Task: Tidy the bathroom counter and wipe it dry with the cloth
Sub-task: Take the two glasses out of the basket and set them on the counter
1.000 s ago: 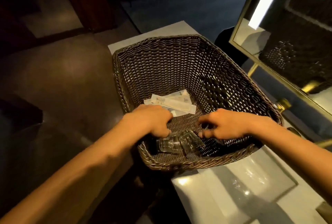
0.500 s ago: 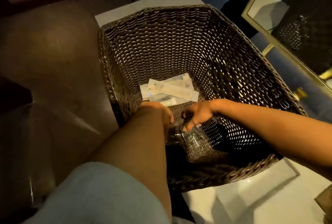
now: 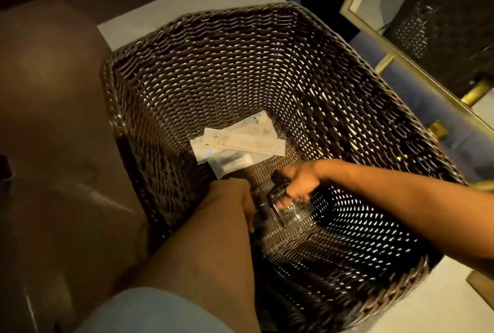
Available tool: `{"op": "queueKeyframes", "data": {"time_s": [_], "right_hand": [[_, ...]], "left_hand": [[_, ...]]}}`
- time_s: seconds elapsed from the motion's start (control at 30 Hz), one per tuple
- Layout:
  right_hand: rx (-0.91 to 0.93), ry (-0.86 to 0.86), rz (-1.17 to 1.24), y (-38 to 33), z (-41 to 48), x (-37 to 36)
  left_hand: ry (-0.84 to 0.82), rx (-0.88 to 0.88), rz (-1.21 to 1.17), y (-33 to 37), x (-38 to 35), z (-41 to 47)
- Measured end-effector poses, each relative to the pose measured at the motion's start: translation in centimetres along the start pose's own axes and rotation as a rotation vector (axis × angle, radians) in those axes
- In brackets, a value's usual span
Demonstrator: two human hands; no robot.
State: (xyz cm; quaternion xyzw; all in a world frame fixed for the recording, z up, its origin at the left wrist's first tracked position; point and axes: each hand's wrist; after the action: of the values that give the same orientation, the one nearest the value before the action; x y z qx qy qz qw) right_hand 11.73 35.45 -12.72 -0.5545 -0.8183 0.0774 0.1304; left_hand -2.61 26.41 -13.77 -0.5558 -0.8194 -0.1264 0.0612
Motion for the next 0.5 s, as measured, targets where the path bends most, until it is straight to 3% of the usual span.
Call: {"op": "queueKeyframes", "data": {"time_s": [0.2,0.5], "right_hand": [[-0.007,0.135,-0.043,-0.1,-3.1,2.3],[0.053,0.646,0.066,0.5,-9.6,1.4]], "left_hand": [[0.131,-0.091,-0.111,0.7,1.0,-0.2],[0.424,-0.169,-0.206,0.9,5.5,-4.2]]}}
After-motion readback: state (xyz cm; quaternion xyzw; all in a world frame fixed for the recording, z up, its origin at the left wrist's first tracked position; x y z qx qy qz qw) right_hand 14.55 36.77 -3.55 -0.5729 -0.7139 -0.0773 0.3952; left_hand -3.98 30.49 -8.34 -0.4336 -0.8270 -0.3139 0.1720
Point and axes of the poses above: each hand's wrist, its own z-axis towards the middle knuckle, its own x-axis out of the back of the hand, y = z × x, and after that the axes turned 9 degrees about -y, right-handed
